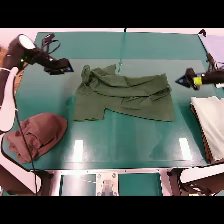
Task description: Fold the shirts.
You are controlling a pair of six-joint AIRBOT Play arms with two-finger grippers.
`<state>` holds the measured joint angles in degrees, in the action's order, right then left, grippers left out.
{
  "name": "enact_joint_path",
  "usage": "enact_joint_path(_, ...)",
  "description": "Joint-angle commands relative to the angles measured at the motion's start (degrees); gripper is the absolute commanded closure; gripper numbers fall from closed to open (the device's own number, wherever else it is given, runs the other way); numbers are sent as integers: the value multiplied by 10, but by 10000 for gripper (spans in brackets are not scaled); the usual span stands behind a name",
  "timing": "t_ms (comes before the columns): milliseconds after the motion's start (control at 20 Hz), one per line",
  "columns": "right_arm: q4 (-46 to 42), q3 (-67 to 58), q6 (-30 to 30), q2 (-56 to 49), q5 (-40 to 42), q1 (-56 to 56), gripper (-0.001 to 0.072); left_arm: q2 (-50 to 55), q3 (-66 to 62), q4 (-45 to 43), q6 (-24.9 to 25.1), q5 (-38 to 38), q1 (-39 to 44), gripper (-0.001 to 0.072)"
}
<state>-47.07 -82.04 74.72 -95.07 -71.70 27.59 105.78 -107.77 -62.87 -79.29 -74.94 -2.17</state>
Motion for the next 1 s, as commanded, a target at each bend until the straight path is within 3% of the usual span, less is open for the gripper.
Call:
enact_joint_path(0, -51, 112, 11, 64, -38, 54, 698, 2, 29, 7, 28, -66, -33, 53)
enact_joint_path(300, -55, 273, -8, 159, 14, 130, 697, 7, 193, 125, 115, 83, -32, 54)
enact_joint_path(600, -55, 299, -15, 161, 14, 131, 697, 71, 206, 248, 160, 63, -32, 54)
enact_joint_path(750, -55, 299, -19, 161, 13, 131, 697, 77, 206, 263, 169, 70, -32, 56)
enact_joint_path(850, -55, 299, -19, 161, 11, 131, 695, 77, 206, 283, 195, 68, -32, 430)
enact_joint_path(900, -55, 299, -19, 161, 7, 131, 693, 77, 206, 290, 205, 64, -32, 559)
enact_joint_path(950, -56, 299, -19, 161, 5, 131, 628, 77, 206, 290, 209, 63, -32, 682)
